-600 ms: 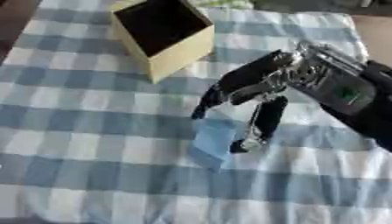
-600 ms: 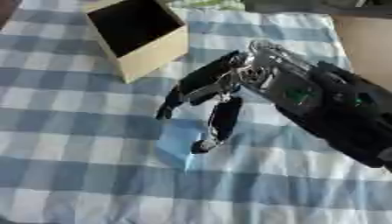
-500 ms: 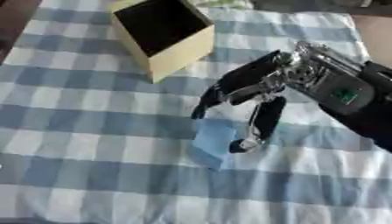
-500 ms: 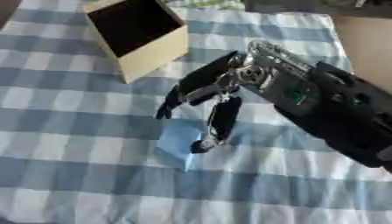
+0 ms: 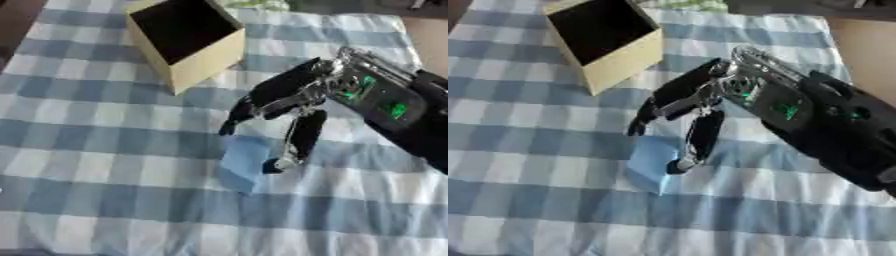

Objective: Pick up objects on the table and place them in the box.

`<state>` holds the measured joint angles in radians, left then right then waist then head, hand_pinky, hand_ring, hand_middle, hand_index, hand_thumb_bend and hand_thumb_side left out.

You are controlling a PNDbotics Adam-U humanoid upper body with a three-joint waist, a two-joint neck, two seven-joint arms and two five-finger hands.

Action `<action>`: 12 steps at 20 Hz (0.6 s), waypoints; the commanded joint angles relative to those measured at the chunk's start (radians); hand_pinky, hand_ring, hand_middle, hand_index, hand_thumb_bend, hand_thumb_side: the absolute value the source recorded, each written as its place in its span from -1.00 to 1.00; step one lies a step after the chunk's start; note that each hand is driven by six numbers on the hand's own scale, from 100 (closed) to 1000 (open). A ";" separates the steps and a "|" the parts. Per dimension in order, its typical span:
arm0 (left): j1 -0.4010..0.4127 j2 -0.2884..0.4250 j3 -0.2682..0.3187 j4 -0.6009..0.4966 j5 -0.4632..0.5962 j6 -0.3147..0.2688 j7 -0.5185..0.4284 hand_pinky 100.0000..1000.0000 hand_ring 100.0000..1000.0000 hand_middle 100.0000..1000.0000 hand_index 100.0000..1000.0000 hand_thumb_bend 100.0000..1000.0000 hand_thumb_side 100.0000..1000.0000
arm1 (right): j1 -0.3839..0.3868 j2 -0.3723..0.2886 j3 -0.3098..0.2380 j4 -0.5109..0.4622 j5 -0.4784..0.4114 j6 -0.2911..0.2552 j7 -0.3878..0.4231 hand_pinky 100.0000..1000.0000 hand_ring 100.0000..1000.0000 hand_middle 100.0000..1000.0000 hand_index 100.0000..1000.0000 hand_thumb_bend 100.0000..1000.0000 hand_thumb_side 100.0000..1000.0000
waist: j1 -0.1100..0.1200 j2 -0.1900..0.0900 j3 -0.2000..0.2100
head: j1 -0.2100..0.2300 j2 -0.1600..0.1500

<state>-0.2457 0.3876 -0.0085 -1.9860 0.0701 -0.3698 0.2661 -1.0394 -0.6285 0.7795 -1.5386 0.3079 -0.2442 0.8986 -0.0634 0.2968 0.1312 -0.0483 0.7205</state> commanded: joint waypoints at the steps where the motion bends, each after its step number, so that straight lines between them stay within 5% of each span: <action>1: -0.007 0.009 0.005 -0.014 0.003 -0.001 0.000 0.08 0.17 0.38 0.52 -0.50 0.44 | -0.023 -0.007 -0.005 0.010 0.015 -0.024 0.008 0.80 0.89 0.71 1.00 -0.52 -0.32 | 0.004 -0.018 0.002 | -0.005 -0.007; 12: -0.009 0.005 0.003 -0.014 0.003 0.001 0.000 0.07 0.17 0.38 0.52 -0.51 0.46 | 0.014 -0.024 0.015 0.009 0.054 -0.071 0.008 0.79 0.88 0.72 1.00 -0.51 -0.32 | 0.002 -0.004 0.010 | -0.008 -0.008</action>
<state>-0.2461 0.3868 -0.0084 -1.9860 0.0702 -0.3696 0.2661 -1.0112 -0.6318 0.8020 -1.5236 0.3526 -0.2800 0.8772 -0.0671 0.3095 0.1403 -0.0550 0.7198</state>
